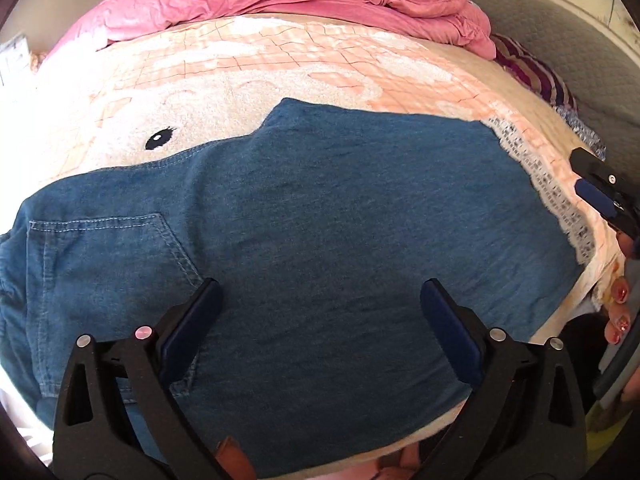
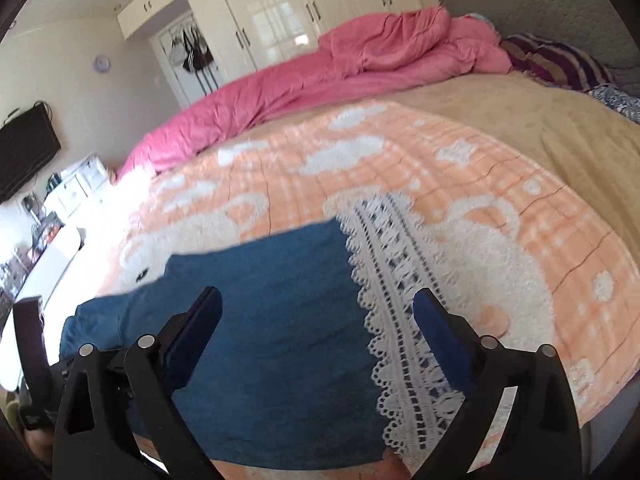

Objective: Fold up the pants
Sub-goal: 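Move both open grippers over the pants toward the lace hems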

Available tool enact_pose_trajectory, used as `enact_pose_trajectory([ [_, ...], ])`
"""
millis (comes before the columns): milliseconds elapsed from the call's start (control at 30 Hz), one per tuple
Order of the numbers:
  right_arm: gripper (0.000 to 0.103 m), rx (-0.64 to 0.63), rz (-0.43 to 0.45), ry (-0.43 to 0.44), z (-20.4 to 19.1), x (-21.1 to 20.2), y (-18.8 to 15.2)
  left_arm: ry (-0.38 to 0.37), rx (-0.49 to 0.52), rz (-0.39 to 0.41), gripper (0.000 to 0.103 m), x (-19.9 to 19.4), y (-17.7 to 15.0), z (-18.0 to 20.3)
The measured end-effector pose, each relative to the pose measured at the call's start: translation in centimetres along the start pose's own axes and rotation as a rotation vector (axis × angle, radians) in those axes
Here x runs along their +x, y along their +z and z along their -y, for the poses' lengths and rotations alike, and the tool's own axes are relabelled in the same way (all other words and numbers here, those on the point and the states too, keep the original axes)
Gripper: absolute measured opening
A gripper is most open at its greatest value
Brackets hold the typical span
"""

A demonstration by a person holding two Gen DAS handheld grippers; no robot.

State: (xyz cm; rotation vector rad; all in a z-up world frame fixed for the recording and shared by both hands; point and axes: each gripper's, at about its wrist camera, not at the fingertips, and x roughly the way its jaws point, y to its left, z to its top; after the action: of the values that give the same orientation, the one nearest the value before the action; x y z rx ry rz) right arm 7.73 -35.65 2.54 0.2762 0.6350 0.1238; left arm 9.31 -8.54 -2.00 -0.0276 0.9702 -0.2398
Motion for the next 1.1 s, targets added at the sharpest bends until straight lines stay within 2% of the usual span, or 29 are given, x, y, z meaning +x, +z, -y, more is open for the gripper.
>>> enact_pose_trajectory([
  [100,0.096,-0.030,0.054,-0.063,-0.1,-1.2,0.2,-0.037,-0.018,0.007,0.093,-0.3,0.3,0.4],
  [300,0.096,-0.012,0.200,-0.151,0.5,-4.2,1.2,0.015,0.063,0.076,0.093,-1.8,0.5,2.8],
  [367,0.096,-0.015,0.222,-0.162,0.9,-4.8,1.5,0.031,0.089,0.099,0.093,-2.3,0.8,3.5],
  [467,0.097,-0.011,0.223,-0.188,1.6,-5.5,1.6,0.031,0.109,0.110,0.093,-2.8,1.1,4.4],
  [733,0.098,0.079,0.154,-0.147,4.2,-5.9,1.2,0.049,0.172,0.130,0.093,-3.5,2.3,6.7],
  [1000,0.098,0.108,0.080,-0.127,5.9,-6.0,0.3,0.036,0.210,0.113,0.093,-2.2,4.2,9.1],
  [1100,0.098,0.122,0.040,-0.091,6.2,-5.8,-0.2,0.017,0.219,0.084,0.093,-1.3,5.5,9.8],
])
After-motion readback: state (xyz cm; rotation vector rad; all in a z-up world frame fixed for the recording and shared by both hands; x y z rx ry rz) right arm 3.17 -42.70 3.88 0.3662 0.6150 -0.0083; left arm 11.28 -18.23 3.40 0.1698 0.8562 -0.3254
